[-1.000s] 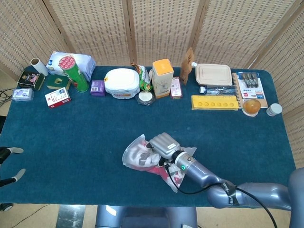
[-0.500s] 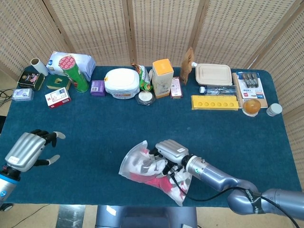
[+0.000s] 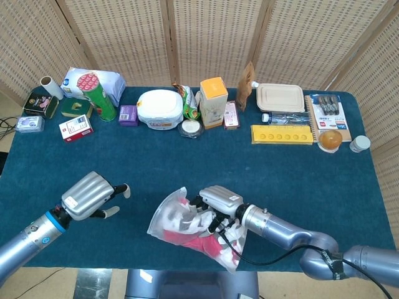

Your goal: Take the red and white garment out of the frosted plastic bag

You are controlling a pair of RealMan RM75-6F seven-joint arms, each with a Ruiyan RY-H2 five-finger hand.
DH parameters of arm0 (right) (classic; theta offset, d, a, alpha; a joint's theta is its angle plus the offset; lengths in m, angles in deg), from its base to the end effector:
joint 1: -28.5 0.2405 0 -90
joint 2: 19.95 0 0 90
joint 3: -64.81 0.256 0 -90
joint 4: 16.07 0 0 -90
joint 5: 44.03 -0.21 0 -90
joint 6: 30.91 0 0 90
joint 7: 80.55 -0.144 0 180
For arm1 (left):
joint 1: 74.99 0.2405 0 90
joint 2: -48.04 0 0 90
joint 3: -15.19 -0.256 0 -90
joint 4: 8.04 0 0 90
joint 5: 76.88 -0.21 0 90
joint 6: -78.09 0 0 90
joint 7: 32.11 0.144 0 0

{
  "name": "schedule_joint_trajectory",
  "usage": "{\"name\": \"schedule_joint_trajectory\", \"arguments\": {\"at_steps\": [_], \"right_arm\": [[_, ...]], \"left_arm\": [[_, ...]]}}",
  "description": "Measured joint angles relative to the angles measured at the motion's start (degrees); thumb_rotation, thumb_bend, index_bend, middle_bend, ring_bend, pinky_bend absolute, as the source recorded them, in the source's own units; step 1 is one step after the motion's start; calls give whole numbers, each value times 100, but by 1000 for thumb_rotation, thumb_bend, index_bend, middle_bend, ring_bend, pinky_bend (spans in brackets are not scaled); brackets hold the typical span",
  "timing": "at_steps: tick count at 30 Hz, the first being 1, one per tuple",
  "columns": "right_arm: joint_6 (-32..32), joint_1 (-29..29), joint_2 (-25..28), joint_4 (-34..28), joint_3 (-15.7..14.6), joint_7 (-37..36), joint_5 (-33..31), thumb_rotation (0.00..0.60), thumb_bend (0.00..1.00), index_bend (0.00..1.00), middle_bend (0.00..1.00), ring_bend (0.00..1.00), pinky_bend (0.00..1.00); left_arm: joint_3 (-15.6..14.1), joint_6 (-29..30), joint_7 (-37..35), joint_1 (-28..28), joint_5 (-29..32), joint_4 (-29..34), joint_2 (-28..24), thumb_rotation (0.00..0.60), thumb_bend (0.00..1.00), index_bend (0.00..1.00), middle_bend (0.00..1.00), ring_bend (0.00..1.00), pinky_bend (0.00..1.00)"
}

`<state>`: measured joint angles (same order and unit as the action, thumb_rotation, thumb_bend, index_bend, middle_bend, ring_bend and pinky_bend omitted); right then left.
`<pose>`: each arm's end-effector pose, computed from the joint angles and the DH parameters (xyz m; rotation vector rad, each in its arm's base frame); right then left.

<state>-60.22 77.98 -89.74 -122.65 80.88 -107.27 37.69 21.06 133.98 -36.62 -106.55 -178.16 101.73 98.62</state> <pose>-0.0501 -0.3000 0.0247 2.2754 -1.5889 1.1248 -0.1508 0.2610 0.1317 -2.1814 -0.7480 -1.0220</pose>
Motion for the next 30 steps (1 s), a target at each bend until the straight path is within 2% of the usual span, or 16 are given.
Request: {"name": "schedule_joint_trajectory", "arguments": {"at_steps": [8, 12, 21, 30], "right_arm": [[-109, 141, -64, 135, -164, -543, 372, 592, 155, 848, 907, 1000, 1000], [-188, 240, -99, 186, -266, -781, 512, 594, 155, 847, 907, 1000, 1000], [-338, 391, -127, 288, -424, -1090, 625, 592, 154, 847, 907, 1000, 1000], [-501, 501, -109, 290, -600, -1306, 747, 593, 154, 847, 907, 1000, 1000]], "left_arm": [[-11, -174, -122, -308, 58, 112, 98, 600, 331, 458, 1000, 962, 944], [-37, -204, -332, -464, 57, 82, 271, 600, 286, 457, 1000, 962, 944], [-158, -231, -757, -707, -4, 53, 533, 600, 253, 458, 1000, 962, 944], [-165, -140, -745, -857, 54, -72, 934, 600, 252, 457, 1000, 962, 944]]}}
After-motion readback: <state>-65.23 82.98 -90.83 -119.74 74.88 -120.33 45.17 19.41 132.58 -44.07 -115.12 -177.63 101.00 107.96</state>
